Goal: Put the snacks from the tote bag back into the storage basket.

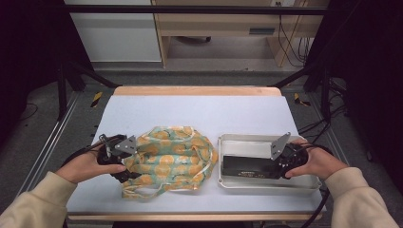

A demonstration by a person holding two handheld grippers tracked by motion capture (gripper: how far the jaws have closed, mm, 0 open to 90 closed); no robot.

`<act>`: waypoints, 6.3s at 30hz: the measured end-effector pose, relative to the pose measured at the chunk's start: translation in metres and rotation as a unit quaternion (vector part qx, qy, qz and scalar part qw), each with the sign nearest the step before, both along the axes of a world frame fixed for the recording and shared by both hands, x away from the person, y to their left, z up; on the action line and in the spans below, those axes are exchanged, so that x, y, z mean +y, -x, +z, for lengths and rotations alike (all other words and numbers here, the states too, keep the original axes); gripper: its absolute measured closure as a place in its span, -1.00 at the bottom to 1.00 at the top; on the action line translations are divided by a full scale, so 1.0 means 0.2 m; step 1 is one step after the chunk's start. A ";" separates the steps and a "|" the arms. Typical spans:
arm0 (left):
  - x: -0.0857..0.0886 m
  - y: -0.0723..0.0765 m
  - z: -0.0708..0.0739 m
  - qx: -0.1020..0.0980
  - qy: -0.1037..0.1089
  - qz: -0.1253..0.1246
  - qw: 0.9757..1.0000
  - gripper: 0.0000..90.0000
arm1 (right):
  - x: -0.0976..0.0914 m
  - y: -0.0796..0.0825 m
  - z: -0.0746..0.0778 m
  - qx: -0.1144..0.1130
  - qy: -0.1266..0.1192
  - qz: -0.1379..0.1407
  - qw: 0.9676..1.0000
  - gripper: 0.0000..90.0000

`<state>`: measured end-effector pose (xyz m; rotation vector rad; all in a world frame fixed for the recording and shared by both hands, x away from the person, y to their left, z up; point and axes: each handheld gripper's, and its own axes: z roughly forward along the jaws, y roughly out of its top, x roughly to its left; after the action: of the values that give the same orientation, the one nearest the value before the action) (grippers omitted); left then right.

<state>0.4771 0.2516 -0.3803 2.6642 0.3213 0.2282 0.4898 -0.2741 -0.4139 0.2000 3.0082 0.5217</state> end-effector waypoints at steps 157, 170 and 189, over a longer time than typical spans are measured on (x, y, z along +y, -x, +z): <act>0.13 0.04 0.05 -0.073 0.122 0.134 0.981 -0.79 | 0.26 0.07 0.28 -0.164 -0.268 -0.409 0.857 -0.83; 0.21 0.06 0.04 -0.100 0.188 0.210 0.954 -0.83 | 0.20 0.12 0.24 -0.198 -0.283 -0.494 0.798 -0.85; 0.37 0.03 -0.06 -0.115 0.210 0.271 0.932 -0.83 | -0.02 0.24 0.17 -0.203 -0.268 -0.544 0.769 -0.86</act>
<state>0.4716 0.3259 -0.3926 2.0526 0.9150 0.5665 0.4420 -0.2772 -0.3803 1.4853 1.7622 1.0191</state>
